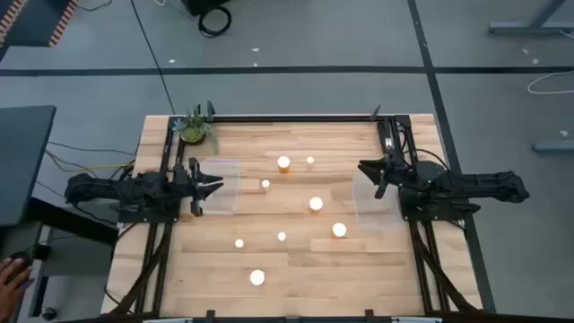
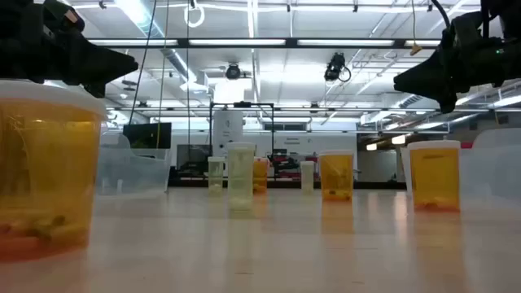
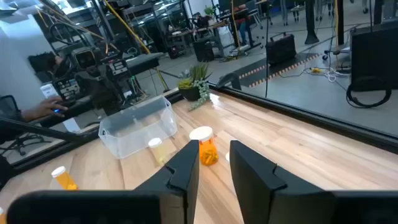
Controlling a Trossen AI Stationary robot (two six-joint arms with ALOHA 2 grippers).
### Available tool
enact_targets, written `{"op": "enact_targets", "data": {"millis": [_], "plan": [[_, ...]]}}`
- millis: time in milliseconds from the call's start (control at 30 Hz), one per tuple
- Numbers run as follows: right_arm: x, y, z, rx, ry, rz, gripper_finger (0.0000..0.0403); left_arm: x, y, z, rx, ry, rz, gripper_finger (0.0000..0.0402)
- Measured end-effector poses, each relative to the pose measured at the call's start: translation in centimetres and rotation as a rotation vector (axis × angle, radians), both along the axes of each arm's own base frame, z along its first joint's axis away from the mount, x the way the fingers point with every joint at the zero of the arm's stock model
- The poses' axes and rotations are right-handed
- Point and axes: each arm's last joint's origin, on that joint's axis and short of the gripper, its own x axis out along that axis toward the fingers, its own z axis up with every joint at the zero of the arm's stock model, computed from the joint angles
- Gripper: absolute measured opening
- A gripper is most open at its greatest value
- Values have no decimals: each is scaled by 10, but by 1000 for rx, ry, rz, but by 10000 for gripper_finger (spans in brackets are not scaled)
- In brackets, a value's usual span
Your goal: Pick and place medicine bottles into bin by pill shape (circle, oval)
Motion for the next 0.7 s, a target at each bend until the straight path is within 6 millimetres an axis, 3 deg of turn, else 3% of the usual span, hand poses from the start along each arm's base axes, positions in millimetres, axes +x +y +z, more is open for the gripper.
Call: {"op": "enact_targets", "data": {"millis": [700], "plan": [[0, 0, 0, 0, 0, 0, 97, 0, 0, 0, 0, 0, 0, 84]]}}
